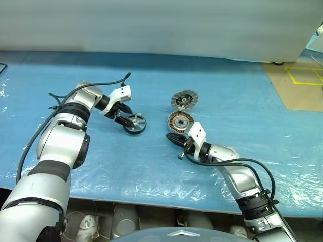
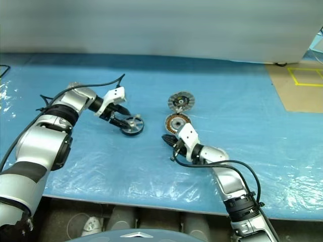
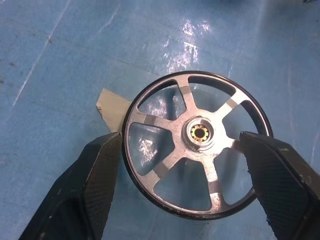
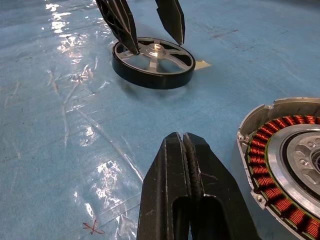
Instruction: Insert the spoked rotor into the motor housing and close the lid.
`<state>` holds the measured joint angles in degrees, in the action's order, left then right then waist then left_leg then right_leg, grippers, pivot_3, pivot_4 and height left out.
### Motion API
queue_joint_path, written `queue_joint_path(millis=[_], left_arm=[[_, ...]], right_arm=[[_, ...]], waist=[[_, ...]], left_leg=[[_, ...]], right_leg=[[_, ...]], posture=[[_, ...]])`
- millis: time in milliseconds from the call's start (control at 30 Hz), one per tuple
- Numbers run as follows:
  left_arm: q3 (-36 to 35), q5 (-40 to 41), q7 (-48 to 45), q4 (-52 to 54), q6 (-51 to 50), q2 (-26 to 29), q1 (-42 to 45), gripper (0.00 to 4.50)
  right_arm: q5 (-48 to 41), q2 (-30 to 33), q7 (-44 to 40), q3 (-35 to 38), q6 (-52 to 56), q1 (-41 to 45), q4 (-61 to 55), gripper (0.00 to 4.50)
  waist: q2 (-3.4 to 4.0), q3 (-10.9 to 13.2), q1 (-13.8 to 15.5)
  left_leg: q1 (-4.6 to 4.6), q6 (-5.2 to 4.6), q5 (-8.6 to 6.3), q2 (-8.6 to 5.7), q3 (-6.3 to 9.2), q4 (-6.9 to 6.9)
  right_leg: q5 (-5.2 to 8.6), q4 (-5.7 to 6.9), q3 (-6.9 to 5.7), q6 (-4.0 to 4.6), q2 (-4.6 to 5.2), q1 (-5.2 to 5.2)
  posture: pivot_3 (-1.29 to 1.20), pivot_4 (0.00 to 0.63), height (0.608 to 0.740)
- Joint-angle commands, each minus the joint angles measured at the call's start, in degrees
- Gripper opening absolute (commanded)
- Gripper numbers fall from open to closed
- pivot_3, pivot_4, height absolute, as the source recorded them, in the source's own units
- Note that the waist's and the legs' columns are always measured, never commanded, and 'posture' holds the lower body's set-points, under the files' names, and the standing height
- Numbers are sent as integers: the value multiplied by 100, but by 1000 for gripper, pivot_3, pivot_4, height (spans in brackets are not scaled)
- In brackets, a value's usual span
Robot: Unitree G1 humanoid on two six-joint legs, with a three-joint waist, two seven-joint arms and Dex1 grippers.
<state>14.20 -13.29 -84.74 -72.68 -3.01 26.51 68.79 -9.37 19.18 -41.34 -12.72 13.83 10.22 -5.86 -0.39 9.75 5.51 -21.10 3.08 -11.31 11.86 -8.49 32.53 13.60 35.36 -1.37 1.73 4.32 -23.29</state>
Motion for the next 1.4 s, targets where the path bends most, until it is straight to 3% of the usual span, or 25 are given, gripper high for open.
queue_joint_path(millis=[33,1000,1100,1267,1400], left_arm=[[-22,22,-35,46,-73,-41,-18,3984],[161,-113,-554,253,-201,98,-142,3984],[171,-124,-518,260,-189,77,-165,3361],[170,-112,-587,308,-133,74,-152,1816],[69,-9,-540,358,-69,42,-106,1804]], right_arm=[[27,4,-4,-37,-157,11,-193,0],[200,5,40,-102,-332,19,-40,0],[209,-1,46,-122,-346,24,-20,0],[238,7,45,-122,-374,41,20,0],[199,6,34,-66,-363,30,-16,0]], waist=[[0,0,3],[-1,1,-1],[-1,1,-3],[-1,0,2],[-1,0,2]], left_leg=[[0,0,0,0,0,0],[5,0,0,0,0,-5],[5,0,0,0,0,-6],[7,0,0,-2,0,-7],[7,0,0,-1,0,-5]], right_leg=[[0,0,0,0,0,0],[4,-4,0,6,0,4],[3,-5,0,5,0,4],[4,-5,0,6,2,5],[6,-5,0,9,2,5]], posture=[[0,150,740],[0,150,740],[0,150,740],[0,150,740],[0,150,740]])
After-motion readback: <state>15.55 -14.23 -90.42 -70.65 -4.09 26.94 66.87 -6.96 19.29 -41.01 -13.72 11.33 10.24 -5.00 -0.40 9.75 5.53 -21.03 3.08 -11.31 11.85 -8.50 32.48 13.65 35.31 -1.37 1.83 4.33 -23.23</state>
